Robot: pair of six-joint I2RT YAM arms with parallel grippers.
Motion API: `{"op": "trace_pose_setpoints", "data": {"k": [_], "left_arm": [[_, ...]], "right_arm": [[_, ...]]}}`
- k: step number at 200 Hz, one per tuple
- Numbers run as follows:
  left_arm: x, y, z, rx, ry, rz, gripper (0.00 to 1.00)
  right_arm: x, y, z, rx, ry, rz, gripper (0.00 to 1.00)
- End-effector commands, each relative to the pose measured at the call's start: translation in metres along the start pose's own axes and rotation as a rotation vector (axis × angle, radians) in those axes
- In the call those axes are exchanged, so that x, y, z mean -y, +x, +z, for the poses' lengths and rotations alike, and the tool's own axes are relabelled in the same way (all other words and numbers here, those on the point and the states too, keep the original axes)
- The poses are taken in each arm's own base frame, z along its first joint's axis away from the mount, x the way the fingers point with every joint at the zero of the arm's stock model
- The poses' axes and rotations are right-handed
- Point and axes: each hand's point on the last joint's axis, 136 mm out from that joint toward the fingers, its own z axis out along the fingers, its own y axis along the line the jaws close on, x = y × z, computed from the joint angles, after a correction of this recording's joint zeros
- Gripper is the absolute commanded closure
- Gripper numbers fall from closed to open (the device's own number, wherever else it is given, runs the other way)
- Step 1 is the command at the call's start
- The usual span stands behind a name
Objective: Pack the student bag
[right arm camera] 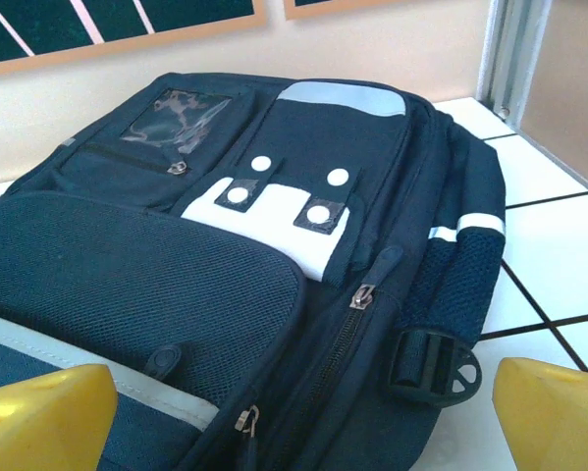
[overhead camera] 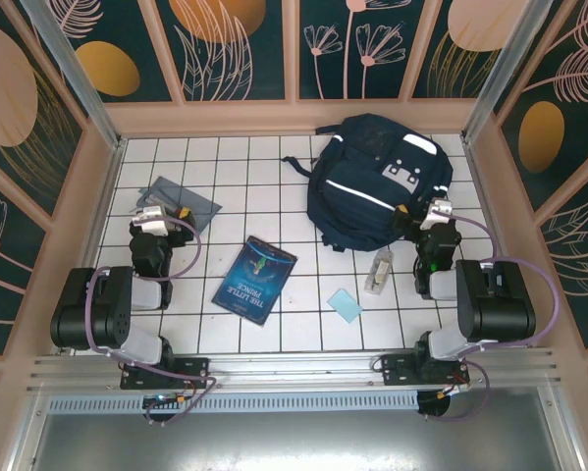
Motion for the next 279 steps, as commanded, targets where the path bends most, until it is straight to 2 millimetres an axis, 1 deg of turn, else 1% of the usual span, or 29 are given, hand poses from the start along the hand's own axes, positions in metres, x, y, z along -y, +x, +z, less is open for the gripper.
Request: {"op": "trace_pose_setpoints", "data": {"k": [1,143,152,161,171,182,195,201,216,224,240,245,258,279], "left_arm": [[0.002,-0.009,0.001,0.036,0.006,0.014,0.02],[0.002,-0.009,0.0,0.038,0.004,0.015,0.02],[-0.002,-0.014,0.001,0.045,-0.021,0.004,0.01],[-0.007,-0.022,0.006,0.023,-0.058,-0.008,0.01],[-0.012,-0.032,0.016,-0.037,-0.102,-0.02,0.02],[-0.01,-0.047,0.024,-0.062,-0.106,-0.068,0.02],[0.005,-0.065,0.033,-0.056,-0.032,-0.163,0.02],[0.012,-0.07,0.037,-0.062,0.005,-0.217,0.02],[0.031,-0.076,0.048,-0.108,0.077,-0.347,0.01],[0.042,-0.076,0.053,-0.144,0.106,-0.416,0.01],[0.076,-0.073,0.06,-0.203,0.176,-0.503,0.01],[0.09,-0.071,0.061,-0.222,0.205,-0.52,0.01],[0.122,-0.065,0.063,-0.266,0.262,-0.578,0.01],[0.181,-0.044,0.065,-0.365,0.373,-0.639,0.01]], "right_arm": [[-0.003,-0.007,0.003,0.02,-0.026,-0.016,0.01],[-0.003,-0.007,0.003,0.017,-0.035,-0.011,0.01],[-0.001,-0.009,0.004,0.02,-0.02,-0.006,0.01],[0.004,-0.017,0.006,0.01,0.014,0.009,0.01],[0.017,-0.029,0.008,-0.003,0.099,0.039,0.01],[0.027,-0.042,0.009,-0.015,0.165,0.064,0.01],[0.031,-0.05,0.01,-0.05,0.196,0.089,0.01],[0.032,-0.053,0.011,-0.072,0.204,0.105,0.01],[0.034,-0.051,0.014,-0.154,0.225,0.151,0.01],[0.036,-0.05,0.017,-0.2,0.229,0.191,0.01],[0.038,-0.044,0.024,-0.3,0.201,0.286,0.01],[0.042,-0.042,0.026,-0.327,0.207,0.318,0.01],[0.043,-0.034,0.033,-0.408,0.156,0.421,0.01],[0.049,-0.025,0.045,-0.491,0.086,0.563,0.01]]}}
